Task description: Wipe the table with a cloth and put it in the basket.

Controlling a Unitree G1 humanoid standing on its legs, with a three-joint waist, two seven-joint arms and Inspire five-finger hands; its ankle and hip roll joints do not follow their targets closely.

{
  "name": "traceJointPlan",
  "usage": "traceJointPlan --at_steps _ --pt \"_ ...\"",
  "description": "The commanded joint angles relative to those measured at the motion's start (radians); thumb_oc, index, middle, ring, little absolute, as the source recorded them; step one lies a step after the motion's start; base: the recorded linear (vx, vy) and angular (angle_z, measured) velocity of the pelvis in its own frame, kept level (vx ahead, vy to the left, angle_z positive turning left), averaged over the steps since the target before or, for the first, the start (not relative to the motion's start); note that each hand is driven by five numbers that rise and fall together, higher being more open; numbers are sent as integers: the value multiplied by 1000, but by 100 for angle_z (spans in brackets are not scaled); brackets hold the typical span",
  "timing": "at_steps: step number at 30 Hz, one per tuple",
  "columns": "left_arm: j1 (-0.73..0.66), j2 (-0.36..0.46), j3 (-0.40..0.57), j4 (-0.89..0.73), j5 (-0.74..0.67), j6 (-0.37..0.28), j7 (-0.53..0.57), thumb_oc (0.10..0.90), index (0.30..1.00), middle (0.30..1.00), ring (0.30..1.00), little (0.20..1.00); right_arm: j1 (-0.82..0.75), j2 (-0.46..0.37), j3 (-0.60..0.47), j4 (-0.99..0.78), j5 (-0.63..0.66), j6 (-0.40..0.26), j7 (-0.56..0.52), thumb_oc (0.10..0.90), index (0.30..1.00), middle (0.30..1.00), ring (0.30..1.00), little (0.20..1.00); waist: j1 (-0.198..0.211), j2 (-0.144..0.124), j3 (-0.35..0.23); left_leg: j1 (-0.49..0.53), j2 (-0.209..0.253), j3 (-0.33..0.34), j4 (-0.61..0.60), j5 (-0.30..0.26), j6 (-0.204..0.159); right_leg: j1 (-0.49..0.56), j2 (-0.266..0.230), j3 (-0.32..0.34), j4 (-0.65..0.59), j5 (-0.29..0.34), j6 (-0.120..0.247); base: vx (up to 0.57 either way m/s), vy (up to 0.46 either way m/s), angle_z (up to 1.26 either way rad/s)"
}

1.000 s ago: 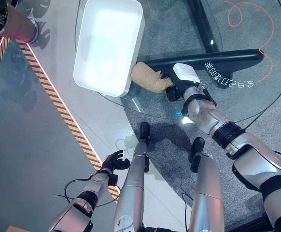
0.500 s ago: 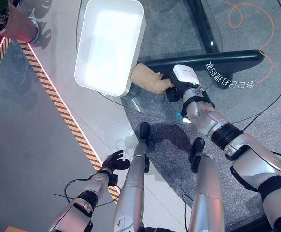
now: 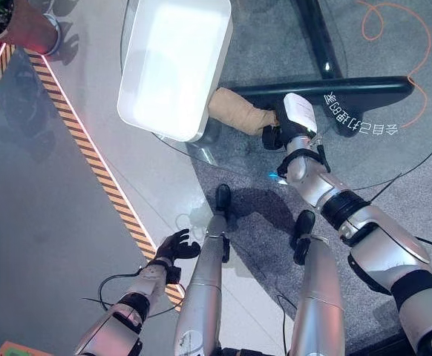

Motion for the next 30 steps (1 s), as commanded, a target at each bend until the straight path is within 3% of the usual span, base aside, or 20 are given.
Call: traceJointPlan --at_steps 1,5,6,16,17,18,19,20,21,23,24,25,26,27,30 --pt "14 -8 -20 25 -31 1 -16 800 900 900 900 900 -127 -184 -104 63 7 60 -140 100 300 300 300 200 24 -17 33 -1 -10 50 180 -141 79 2 -6 23 -199 220 37 0 0 0" --pt "25 7 -15 25 -36 -5 -23 800 900 900 900 900 -136 -226 -123 105 29 61 -171 100 300 300 300 200 23 -20 33 -8 -8 48 189 -147 81 -1 -5 24 -196 216 36 19 -3 0" --pt "38 8 -20 26 -37 -4 -24 800 900 900 900 900 -124 -230 -125 116 38 57 -178 100 300 300 300 200 24 -20 33 17 -6 47 203 -185 77 19 -3 31 -174 179 45 75 -10 0" --pt "48 31 -18 11 -45 3 -31 800 900 900 900 900 -112 -303 -215 240 93 3 -252 100 300 300 300 200 22 -27 33 8 -3 39 220 -202 85 19 -1 28 -171 172 44 2 -8 1" --pt "34 36 -11 7 -46 7 -31 800 900 900 900 900 -126 -311 -223 240 100 4 -257 100 300 300 300 200 19 -30 33 -19 -5 41 206 -165 90 -2 -2 19 -192 209 36 1 -22 4" --pt "45 41 -13 5 -50 10 -33 800 900 900 900 900 -110 -319 -228 240 114 4 -262 100 300 300 300 200 18 -32 33 5 -3 39 220 -202 85 19 1 27 -174 174 45 -75 -1 2" --pt "34 45 -7 5 -51 10 -34 800 900 900 900 900 -121 -324 -232 238 116 5 -264 100 300 300 300 200 16 -33 33 -20 -4 41 207 -166 90 -1 0 19 -194 209 36 0 0 0" --pt "34 50 -4 3 -54 12 -34 800 900 900 900 900 -116 -330 -240 234 122 6 -268 100 300 300 300 200 14 -36 33 -23 -3 41 208 -166 90 -3 1 20 -194 210 36 0 0 0" --pt "44 51 -6 0 -55 17 -32 800 900 900 900 900 -99 -333 -247 230 130 13 -273 100 300 300 300 200 13 -38 33 1 -2 38 221 -204 86 17 5 27 -176 174 46 73 -21 0" --pt "40 55 -3 9 -55 15 -36 800 900 900 900 900 -91 -340 -262 253 147 3 -281 100 300 300 300 200 11 -41 33 -1 -1 37 225 -207 86 18 5 28 -176 173 46 1 -14 0" --pt "28 57 2 9 -55 14 -37 800 900 900 900 900 -102 -343 -265 255 150 1 -282 100 300 300 300 200 10 -42 33 -26 -2 39 212 -171 90 -2 3 20 -196 209 37 -71 -4 0" --pt "29 60 3 11 -56 13 -39 800 900 900 900 900 -98 -347 -273 265 162 -1 -286 100 300 300 300 200 10 -44 33 -28 -1 39 214 -172 90 -1 3 20 -196 208 38 0 0 0" --pt "40 62 1 12 -56 15 -39 800 900 900 900 900 -79 -351 -281 272 175 0 -289 100 300 300 300 200 10 -45 33 -2 1 36 226 -210 87 20 6 27 -179 172 46 0 0 0" --pt "28 65 6 11 -57 15 -39 800 900 900 900 900 -89 -354 -284 271 177 0 -291 100 300 300 300 200 8 -47 33 -27 -1 39 213 -173 91 0 4 19 -198 207 38 -1 -14 4" --pt "24 76 14 18 -59 16 -47 800 900 900 900 900 -82 -365 -305 300 207 -1 -302 100 300 300 300 200 6 -51 33 -27 -1 38 213 -176 92 2 7 18 -201 207 38 -25 0 1"
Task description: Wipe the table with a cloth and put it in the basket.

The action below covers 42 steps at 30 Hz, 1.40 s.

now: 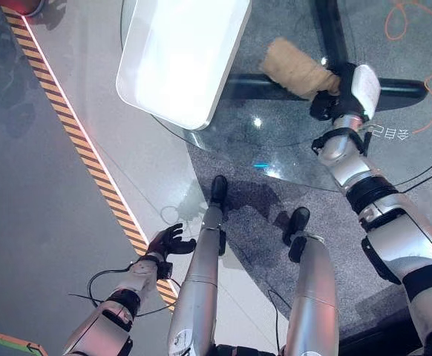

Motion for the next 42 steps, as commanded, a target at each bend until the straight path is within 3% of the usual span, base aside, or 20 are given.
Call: traceJointPlan --at_steps 1,14,42 --pt "32 11 13 57 -18 8 -21 800 900 900 900 900 -9 -255 -73 107 66 61 -135 100 300 300 300 200 -17 27 -4 4 18 33 176 -181 75 0 25 6 -175 185 1 1 -10 -3" --pt "25 35 31 81 -16 8 -36 800 900 900 900 900 71 -281 -174 176 183 38 -152 100 300 300 300 200 -28 5 -4 -4 25 27 187 -193 76 -1 34 11 -174 186 5 0 0 0" --pt "-5 59 51 146 -15 -3 -67 800 900 900 900 900 155 -293 -262 258 360 35 -152 100 300 300 300 200 -45 -14 -4 -12 32 28 197 -207 73 -7 43 19 -182 191 9 0 0 0"
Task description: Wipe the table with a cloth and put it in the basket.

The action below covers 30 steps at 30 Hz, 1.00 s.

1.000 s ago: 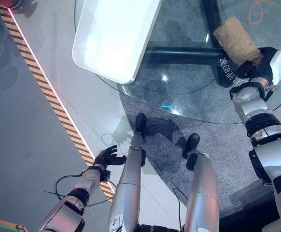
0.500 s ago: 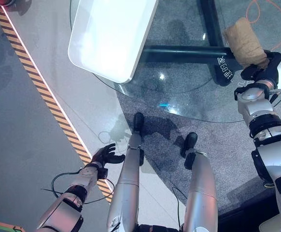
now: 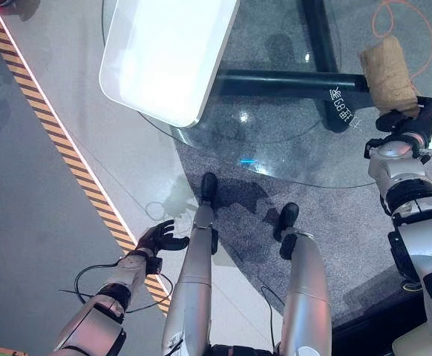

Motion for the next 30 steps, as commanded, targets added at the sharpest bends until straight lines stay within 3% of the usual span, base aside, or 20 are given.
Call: traceJointPlan --at_steps 1,13,21,30 --pt "35 2 33 100 -13 -10 -10 800 900 900 900 900 122 -200 -52 109 62 40 -114 100 300 300 300 200 -15 33 -16 -10 26 28 199 -207 73 -11 34 18 -159 184 13 0 0 0" --pt "24 14 30 104 -20 -1 -17 800 900 900 900 900 134 -206 -68 104 81 -1 -103 100 300 300 300 200 -19 25 -16 -14 28 27 200 -208 73 -14 38 19 -160 186 13 0 0 0" --pt "22 7 25 97 -17 1 -8 800 900 900 900 900 77 -182 -14 20 -20 -95 -44 100 300 300 300 200 -16 29 -16 -11 25 26 199 -205 68 -13 35 18 -162 185 14 -2 1 -2" --pt "29 -13 15 70 -17 0 9 800 900 900 900 900 12 -138 100 -123 -171 -98 -2 100 300 300 300 200 -8 40 -16 -1 16 30 179 -196 65 -5 30 9 -170 178 11 -3 5 -1"
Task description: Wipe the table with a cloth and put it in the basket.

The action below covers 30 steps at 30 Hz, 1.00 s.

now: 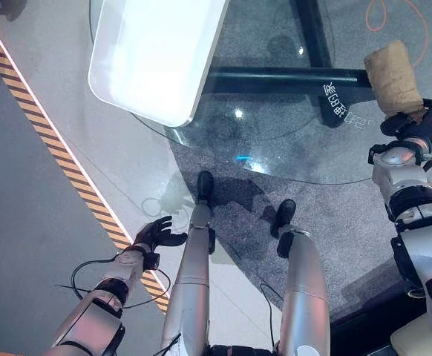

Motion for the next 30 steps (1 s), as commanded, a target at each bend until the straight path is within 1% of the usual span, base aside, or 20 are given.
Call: traceJointPlan --at_steps 1,10,17,30 --pt "59 -25 5 42 -16 -5 21 800 900 900 900 900 -35 -117 67 -94 -101 -41 -6 100 300 300 300 200 16 41 -17 12 14 26 180 -194 64 4 20 6 -153 164 7 -15 15 -5" --pt "74 -43 1 24 -11 -14 32 800 900 900 900 900 -63 -84 125 -158 -159 1 15 100 300 300 300 200 25 49 -17 18 10 30 172 -189 65 10 17 -2 -151 155 1 -4 9 -3" --pt "73 -49 -9 11 -8 -6 38 800 900 900 900 900 -81 -65 169 -181 -202 13 48 100 300 300 300 200 31 54 -17 21 7 32 170 -185 66 15 15 -7 -152 155 0 0 0 0" --pt "82 -69 -15 4 1 -15 46 800 900 900 900 900 -91 -24 241 -262 -270 34 102 100 300 300 300 200 39 64 -17 29 1 38 161 -176 65 19 12 -10 -152 154 -3 0 2 -1"
